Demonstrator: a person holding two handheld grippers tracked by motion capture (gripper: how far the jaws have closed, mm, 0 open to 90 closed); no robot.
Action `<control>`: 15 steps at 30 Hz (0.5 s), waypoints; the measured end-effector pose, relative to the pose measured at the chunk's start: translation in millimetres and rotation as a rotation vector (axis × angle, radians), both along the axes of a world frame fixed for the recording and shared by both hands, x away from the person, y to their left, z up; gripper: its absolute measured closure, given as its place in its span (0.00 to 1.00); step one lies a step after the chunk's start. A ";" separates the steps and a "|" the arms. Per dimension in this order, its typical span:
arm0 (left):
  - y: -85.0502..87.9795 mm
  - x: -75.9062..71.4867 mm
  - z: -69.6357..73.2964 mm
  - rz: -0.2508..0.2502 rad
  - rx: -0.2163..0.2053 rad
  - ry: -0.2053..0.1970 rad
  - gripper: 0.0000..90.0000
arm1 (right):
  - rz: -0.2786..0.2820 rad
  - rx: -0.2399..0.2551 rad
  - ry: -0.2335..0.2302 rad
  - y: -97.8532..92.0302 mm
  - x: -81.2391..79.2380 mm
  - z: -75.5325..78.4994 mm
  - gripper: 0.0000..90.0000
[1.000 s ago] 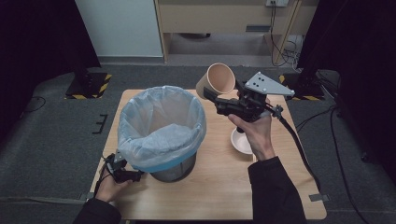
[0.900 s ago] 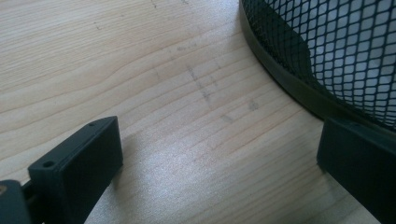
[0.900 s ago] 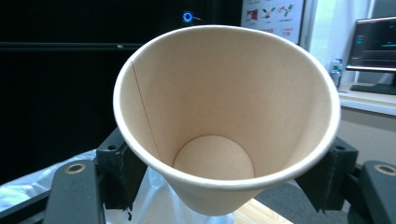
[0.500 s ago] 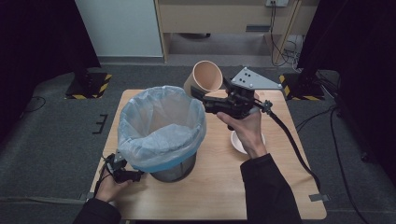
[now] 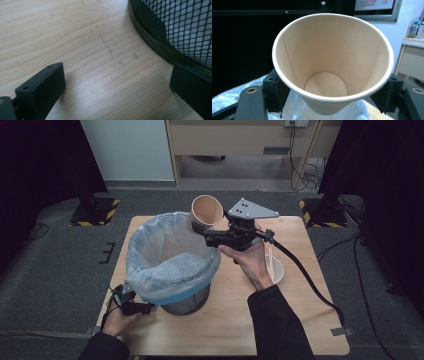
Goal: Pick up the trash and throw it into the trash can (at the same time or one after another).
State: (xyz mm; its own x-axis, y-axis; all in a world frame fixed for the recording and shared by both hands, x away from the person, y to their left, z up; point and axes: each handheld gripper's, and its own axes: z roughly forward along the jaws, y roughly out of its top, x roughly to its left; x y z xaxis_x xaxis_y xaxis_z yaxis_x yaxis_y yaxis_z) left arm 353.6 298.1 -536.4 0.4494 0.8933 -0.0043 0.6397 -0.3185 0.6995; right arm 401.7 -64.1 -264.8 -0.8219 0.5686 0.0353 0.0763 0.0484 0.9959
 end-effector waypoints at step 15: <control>0.0 0.0 0.0 -0.001 0.000 0.000 0.00 | 0.032 -0.069 0.073 19.0 6.3 -19.0 0.25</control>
